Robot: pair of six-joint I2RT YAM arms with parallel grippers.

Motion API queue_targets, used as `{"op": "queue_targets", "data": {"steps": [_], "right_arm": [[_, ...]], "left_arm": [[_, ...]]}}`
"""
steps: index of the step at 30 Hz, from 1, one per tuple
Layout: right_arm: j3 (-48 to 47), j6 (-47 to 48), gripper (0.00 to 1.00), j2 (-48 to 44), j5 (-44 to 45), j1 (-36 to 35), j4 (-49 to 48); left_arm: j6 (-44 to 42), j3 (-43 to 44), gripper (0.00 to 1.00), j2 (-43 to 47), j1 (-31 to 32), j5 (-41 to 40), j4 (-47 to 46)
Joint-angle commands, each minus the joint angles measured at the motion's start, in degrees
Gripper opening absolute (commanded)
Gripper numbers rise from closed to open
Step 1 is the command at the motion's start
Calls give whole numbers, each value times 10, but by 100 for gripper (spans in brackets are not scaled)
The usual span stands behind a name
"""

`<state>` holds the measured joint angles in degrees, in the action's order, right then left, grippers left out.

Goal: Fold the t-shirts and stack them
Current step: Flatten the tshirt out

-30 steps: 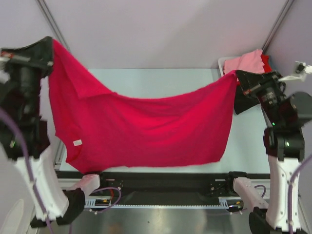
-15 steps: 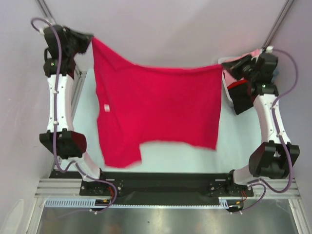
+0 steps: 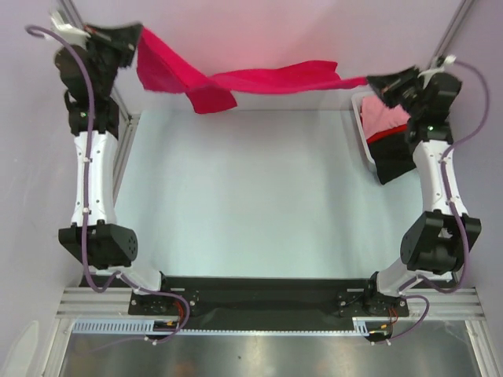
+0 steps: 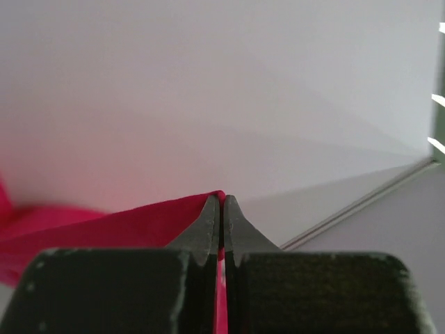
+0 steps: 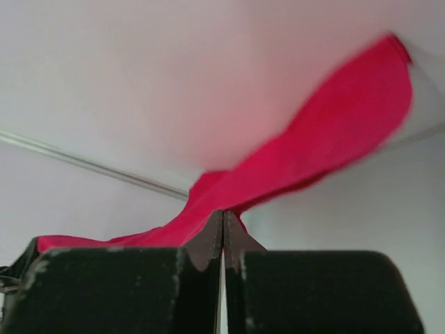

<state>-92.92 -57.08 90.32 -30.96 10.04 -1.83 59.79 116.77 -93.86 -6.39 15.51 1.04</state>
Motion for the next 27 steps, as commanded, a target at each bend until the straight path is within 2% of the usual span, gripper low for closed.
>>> {"op": "queue_targets", "data": {"steps": [1,2,4,5,9,14,18,20,22,27], "right_arm": [[90,-15,0,24,-24,1,-48],[108,-15,0,25,-25,2,-54],[163,-12,0,28,-26,2,-68],[179,-12,0,28,-25,2,-73],[276,-8,0,28,-22,2,-101],[368,36,0,0,-27,3,-91],[445,96,0,-54,-20,4,-29],[489,128,0,-99,1,5,-5],[533,141,0,-129,18,3,15],[594,174,0,-221,51,3,81]], "left_arm": [[-25,-150,0,37,2,0,-38],[-28,-226,0,75,4,-8,-47],[-31,-302,0,114,4,-23,-56],[-32,-369,0,132,6,-35,-58],[-29,-521,0,245,6,-70,-38],[-20,-712,0,343,5,-82,6],[-50,-819,0,437,6,-93,26],[-56,-859,0,502,4,-114,76],[-64,-885,0,566,4,-137,125],[-68,-923,0,664,4,-153,182]]}}
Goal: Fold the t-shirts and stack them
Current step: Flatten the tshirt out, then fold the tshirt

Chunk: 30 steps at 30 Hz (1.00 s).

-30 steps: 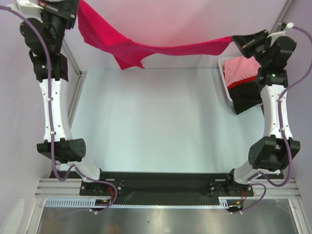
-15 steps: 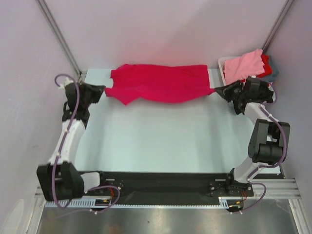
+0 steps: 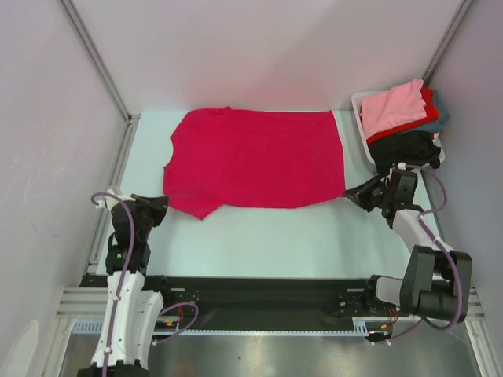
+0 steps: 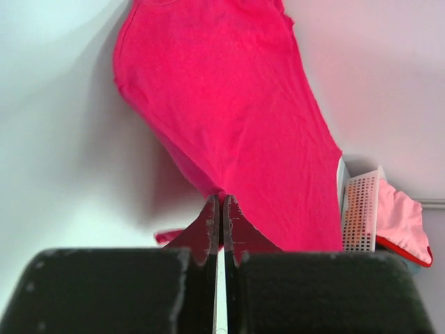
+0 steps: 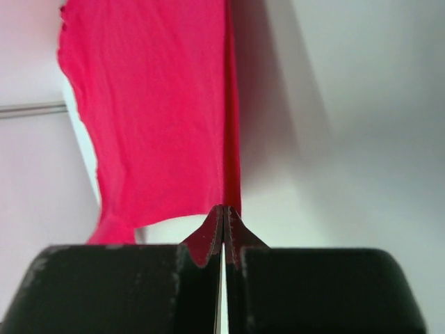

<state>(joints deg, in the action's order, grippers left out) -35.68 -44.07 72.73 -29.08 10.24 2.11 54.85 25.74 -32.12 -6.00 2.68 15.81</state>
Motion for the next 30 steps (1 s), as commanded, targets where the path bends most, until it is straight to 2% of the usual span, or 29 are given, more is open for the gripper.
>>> {"op": "queue_targets", "data": {"steps": [1,4,7,13,20,30], "right_arm": [[28,48,0,-54,34,1,41],[41,52,0,-72,50,1,26],[15,49,0,-40,52,0,11],[-64,40,0,43,53,-14,11],[-166,26,0,135,78,-35,10],[-261,6,0,243,77,-32,-1]], "left_arm": [[-16,-24,0,56,1,-23,35],[-11,-37,0,57,1,-23,19],[0,-30,0,5,0,-23,-16],[14,50,0,-133,1,-18,-49],[74,135,0,-248,2,-25,-118],[92,262,0,-414,3,-2,-146]]}}
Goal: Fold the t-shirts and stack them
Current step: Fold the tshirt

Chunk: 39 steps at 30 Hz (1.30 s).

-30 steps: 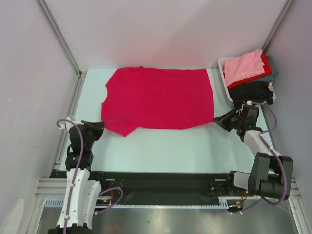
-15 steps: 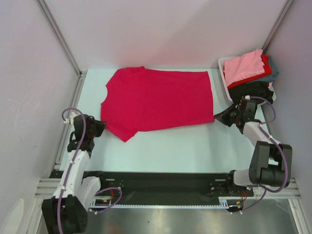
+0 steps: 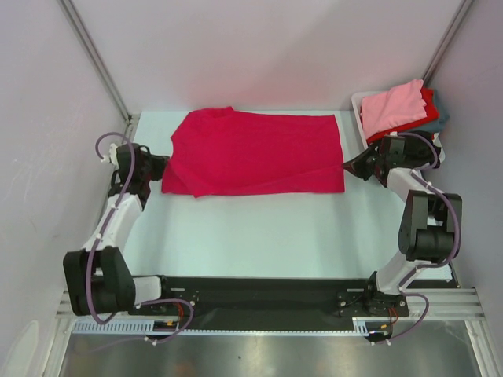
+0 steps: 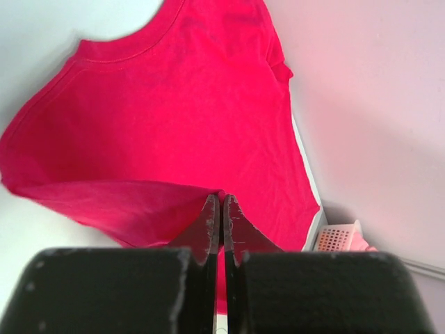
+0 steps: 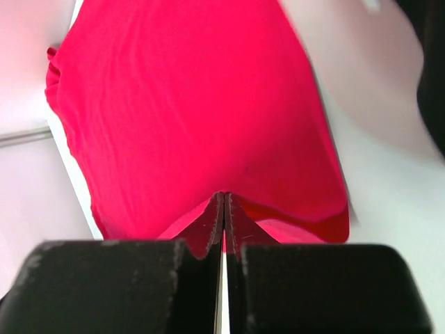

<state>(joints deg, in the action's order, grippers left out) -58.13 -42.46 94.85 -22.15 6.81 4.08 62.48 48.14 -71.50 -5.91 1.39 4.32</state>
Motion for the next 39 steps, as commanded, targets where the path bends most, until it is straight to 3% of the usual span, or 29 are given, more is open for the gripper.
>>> {"op": "queue_targets", "data": {"steps": [1,22,39], "right_arm": [[-47,-14,0,36,4,3,-22],[-117,-25,0,135,6,11,-35],[-156,-18,0,175,53,8,-44]], "left_arm": [[15,55,0,-43,3,13,-34],[-5,256,0,-243,35,-4,-41],[5,330,0,-336,41,-2,-41]]}}
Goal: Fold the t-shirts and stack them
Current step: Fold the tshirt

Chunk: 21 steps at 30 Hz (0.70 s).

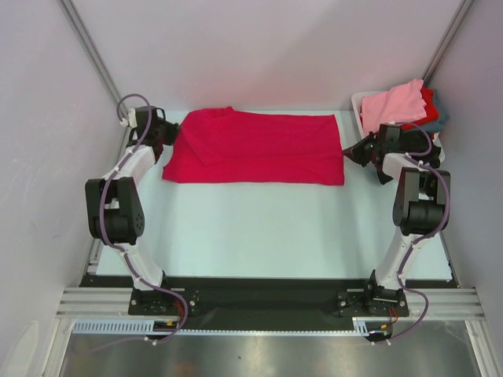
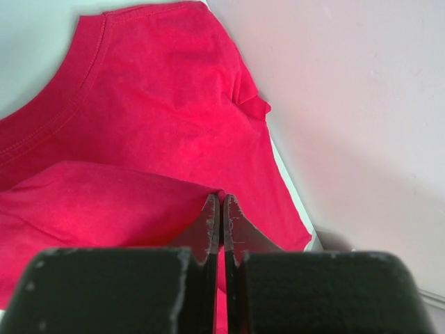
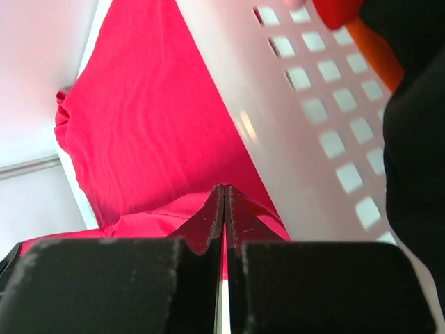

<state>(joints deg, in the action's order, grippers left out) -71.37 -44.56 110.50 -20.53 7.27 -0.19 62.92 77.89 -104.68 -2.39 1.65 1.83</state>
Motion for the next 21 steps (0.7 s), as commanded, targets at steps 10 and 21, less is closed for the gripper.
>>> {"op": "queue_targets", "data": {"steps": [10,21], "right_arm": [[-37,29,48,8,118,-20,36],[148,-33,55,-147,223,-71,-62]], "left_arm": [[-11,46,53,-15,5,-10,-28],[-28,-70,93,123,6,-66,-9]]}}
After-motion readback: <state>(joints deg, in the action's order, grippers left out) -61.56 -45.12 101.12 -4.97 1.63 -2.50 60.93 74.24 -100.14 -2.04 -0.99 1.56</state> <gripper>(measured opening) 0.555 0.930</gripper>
